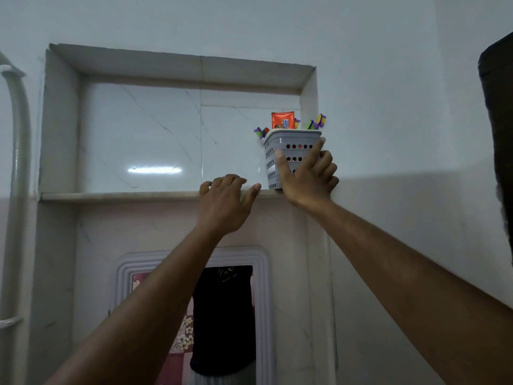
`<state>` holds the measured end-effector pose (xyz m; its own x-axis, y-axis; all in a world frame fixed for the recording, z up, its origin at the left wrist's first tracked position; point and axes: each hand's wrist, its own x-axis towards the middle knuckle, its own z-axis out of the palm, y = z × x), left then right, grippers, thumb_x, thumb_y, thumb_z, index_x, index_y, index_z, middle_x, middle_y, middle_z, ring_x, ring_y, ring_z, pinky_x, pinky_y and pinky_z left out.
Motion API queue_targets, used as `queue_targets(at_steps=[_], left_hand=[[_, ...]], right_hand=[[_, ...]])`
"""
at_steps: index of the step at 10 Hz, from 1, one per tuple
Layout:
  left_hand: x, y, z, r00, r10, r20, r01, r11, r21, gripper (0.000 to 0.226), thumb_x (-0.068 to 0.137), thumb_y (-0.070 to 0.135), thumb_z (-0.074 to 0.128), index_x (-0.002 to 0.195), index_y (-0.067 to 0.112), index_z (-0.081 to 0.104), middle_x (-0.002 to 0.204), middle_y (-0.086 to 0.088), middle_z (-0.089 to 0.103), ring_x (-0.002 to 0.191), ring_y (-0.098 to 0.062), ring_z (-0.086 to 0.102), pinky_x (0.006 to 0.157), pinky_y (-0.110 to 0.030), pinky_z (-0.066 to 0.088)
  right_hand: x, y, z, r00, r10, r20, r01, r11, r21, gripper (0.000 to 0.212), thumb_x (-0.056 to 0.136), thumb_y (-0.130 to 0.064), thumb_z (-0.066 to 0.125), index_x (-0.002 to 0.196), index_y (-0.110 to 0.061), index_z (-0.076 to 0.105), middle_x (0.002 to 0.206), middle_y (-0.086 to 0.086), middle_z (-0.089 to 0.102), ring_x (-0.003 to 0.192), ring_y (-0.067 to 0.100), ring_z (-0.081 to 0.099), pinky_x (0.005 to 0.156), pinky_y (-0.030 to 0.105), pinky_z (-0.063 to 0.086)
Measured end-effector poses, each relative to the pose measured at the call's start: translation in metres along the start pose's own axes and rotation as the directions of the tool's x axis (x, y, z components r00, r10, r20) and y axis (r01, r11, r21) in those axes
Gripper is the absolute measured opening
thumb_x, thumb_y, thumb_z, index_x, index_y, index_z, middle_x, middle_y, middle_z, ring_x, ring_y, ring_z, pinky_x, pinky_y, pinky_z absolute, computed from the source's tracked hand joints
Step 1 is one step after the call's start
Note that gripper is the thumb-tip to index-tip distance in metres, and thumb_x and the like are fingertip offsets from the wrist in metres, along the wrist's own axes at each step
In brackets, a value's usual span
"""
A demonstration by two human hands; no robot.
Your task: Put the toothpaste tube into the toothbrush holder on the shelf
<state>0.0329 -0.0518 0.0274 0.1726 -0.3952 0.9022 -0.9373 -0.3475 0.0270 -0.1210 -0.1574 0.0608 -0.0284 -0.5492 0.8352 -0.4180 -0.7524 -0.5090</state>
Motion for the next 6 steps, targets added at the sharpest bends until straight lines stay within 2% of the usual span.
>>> queue_targets(at_steps=[1,2,3,4,5,6], left_hand=[[-0.002,0.000,0.000,1.000,0.008,-0.004,-0.008,1.000,0.009,0.067,0.109,0.069,0.029,0.147,0.025,0.063,0.153,0.004,0.062,0.146,-0.024,0.053,0.119,-0.048,0.030],[-0.003,0.000,0.000,1.000,0.006,0.007,-0.006,1.000,0.004,0.067,0.110,0.069,0.029,0.146,0.024,0.064,0.154,0.003,0.062,0.146,-0.025,0.053,0.120,-0.048,0.030],[-0.002,-0.001,-0.001,1.000,-0.003,0.012,0.003,1.000,-0.018,0.067,0.110,0.068,0.030,0.146,0.023,0.064,0.153,0.003,0.063,0.145,-0.024,0.054,0.120,-0.047,0.029],[-0.005,-0.003,-0.004,0.999,0.002,0.034,-0.001,0.999,-0.034,0.064,0.110,0.066,0.032,0.148,0.025,0.062,0.154,0.002,0.062,0.146,-0.025,0.053,0.122,-0.047,0.027],[-0.010,-0.001,-0.011,1.000,0.003,0.020,0.000,0.991,-0.133,0.058,0.110,0.063,0.037,0.158,0.033,0.051,0.157,0.001,0.060,0.147,-0.026,0.053,0.126,-0.047,0.025],[-0.020,0.008,-0.024,0.999,-0.037,-0.021,0.029,0.960,-0.279,0.056,0.110,0.062,0.041,0.160,0.036,0.045,0.158,0.000,0.058,0.144,-0.024,0.056,0.127,-0.050,0.030]], right_hand=[[-0.015,0.009,0.007,0.998,-0.046,0.046,0.052,0.991,-0.123,0.103,0.109,-0.078,0.025,0.177,-0.014,-0.020,0.179,0.019,0.008,0.154,0.040,0.026,0.124,0.055,0.024],[-0.021,0.013,0.012,0.993,-0.060,0.100,0.076,0.984,-0.163,0.097,0.111,-0.076,0.019,0.175,-0.017,-0.026,0.182,0.021,0.000,0.157,0.041,0.023,0.126,0.056,0.022],[-0.021,0.014,0.010,0.994,-0.059,0.089,0.070,0.991,-0.116,0.093,0.113,-0.071,0.022,0.177,-0.018,-0.020,0.181,0.021,0.001,0.157,0.042,0.024,0.128,0.056,0.022],[-0.027,0.019,0.006,0.999,-0.044,-0.020,0.044,0.999,0.017,0.091,0.111,-0.068,0.034,0.180,-0.014,0.008,0.175,0.022,0.019,0.154,0.043,0.031,0.126,0.057,0.030],[-0.034,0.027,-0.002,0.997,-0.033,-0.063,0.046,0.978,0.205,0.091,0.098,-0.073,0.043,0.170,-0.017,0.037,0.161,0.017,0.037,0.147,0.038,0.040,0.119,0.055,0.042],[-0.047,0.030,-0.013,0.995,-0.029,-0.095,0.059,0.944,0.324,0.088,0.094,-0.075,0.055,0.164,-0.022,0.047,0.156,0.011,0.042,0.146,0.033,0.041,0.115,0.050,0.043]])
